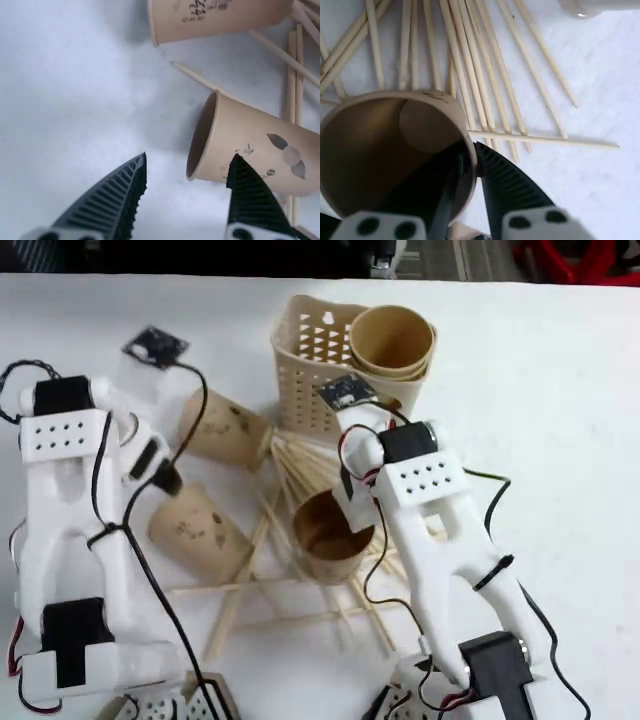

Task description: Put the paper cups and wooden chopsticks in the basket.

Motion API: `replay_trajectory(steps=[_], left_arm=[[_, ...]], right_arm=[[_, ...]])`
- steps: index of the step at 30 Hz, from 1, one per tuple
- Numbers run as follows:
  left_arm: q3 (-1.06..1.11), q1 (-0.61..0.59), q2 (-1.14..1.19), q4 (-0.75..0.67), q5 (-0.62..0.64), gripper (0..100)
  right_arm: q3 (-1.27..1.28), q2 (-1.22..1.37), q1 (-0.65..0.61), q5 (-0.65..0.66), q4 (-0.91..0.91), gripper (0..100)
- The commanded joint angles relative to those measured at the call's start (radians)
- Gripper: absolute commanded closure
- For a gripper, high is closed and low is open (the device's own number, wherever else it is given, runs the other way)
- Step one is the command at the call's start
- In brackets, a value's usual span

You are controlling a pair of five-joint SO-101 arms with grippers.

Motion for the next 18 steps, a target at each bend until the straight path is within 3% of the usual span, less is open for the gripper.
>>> replay_trajectory(steps=[1, 10, 18], left_arm=[[0.049, 0.001, -0.048, 0.000, -0.060, 74], [0.080, -0.007, -0.056, -0.018, -0.057, 74], [0.083, -0.007, -0.071, -0.017, -0.054, 74]], right_arm=[[-0.037, -0.007, -0.001, 0.002, -0.012, 97.8], [-0.080, -0.232, -0.008, 0.002, 0.036, 97.9], [-0.371, -0.420, 0.028, 0.003, 0.079, 97.9]])
